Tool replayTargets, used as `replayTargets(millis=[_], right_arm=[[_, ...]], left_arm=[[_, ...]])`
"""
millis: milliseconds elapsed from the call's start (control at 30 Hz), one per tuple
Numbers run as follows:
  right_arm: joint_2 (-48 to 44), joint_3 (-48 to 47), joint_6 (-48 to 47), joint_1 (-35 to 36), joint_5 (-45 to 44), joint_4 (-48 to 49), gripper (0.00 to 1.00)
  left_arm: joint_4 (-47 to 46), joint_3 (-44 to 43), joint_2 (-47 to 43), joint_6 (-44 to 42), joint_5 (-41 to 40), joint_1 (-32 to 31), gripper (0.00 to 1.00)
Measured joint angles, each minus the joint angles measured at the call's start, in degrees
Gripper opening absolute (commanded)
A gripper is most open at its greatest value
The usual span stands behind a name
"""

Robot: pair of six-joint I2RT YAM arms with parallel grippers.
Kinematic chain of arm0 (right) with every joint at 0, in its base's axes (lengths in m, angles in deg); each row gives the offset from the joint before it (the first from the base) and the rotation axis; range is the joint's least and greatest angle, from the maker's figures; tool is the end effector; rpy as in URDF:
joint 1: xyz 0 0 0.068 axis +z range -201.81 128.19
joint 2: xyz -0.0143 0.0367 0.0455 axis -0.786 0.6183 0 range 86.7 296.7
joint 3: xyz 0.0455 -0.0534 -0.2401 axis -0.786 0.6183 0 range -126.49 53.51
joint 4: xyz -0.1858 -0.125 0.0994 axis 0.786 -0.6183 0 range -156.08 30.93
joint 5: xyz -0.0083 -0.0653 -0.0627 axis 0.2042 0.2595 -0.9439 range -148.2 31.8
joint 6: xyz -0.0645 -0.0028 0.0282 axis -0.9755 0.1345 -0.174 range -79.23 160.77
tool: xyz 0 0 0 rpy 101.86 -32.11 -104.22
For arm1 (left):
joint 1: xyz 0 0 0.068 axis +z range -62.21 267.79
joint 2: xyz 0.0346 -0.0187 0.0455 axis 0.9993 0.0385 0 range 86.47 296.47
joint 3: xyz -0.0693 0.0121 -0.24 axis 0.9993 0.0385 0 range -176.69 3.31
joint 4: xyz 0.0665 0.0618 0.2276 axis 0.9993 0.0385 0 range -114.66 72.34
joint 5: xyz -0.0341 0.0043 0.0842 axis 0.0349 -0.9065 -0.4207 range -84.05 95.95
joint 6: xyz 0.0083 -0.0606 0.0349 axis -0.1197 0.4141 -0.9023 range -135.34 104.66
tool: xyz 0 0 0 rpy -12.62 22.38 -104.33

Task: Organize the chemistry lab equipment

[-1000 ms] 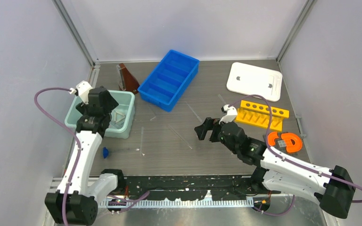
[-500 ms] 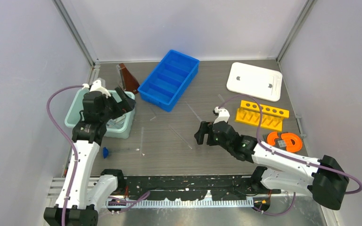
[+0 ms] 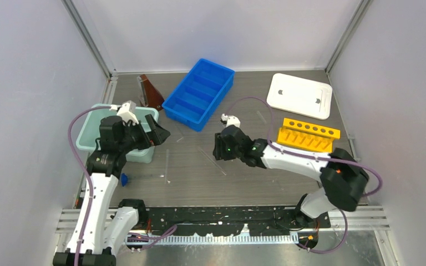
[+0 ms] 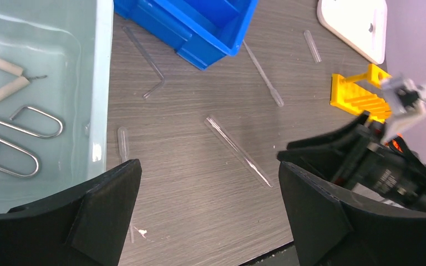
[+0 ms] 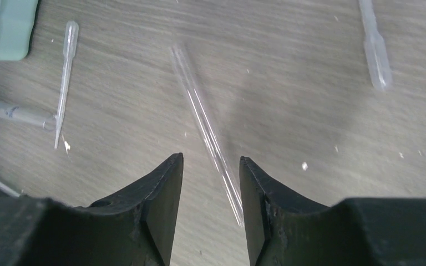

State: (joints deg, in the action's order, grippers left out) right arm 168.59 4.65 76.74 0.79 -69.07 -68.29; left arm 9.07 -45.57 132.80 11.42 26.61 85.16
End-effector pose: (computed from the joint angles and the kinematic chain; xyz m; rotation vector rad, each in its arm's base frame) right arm 0.1945 0.2366 0.1902 -0.2428 2.3488 0.5683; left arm 0.1867 -0.0289 0.2913 -0.2324 2.1392 -0.6835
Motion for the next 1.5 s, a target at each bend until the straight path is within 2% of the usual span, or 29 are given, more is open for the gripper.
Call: replayTargets(millis=[100, 300, 533, 1000, 1300, 1500], right_arm=[[6.9, -5.8, -1.7, 0.0, 0.5, -0.5, 0.45], [18.1, -16.3, -4.6, 0.0, 0.8, -2.6, 0.43], [24.6, -21.3, -6.2, 0.0, 1.0, -3.7, 0.43], [29.8, -23.8, -7.2, 0.6, 2.0, -5.0, 0.42], [31.4, -25.2, -7.7, 1.4, 1.3, -5.1, 0.28], [31.5, -25.2, -7.8, 1.6, 0.3, -5.1, 0.24]], left_arm=[[0.7, 0.0, -3.2, -0.3, -1.2, -0.2, 0.98], [2.0, -0.1, -4.2, -0.8, -3.9, -1.3, 0.98], [3.0, 0.0, -3.9, -1.5, -5.0, -2.0, 0.98], [3.1, 0.0, -4.2, -1.7, -5.2, -2.1, 0.98], [3.2, 0.0, -4.2, -1.7, -5.2, -2.1, 0.98], [3.2, 0.0, -4.3, -1.7, -5.2, -2.1, 0.98]])
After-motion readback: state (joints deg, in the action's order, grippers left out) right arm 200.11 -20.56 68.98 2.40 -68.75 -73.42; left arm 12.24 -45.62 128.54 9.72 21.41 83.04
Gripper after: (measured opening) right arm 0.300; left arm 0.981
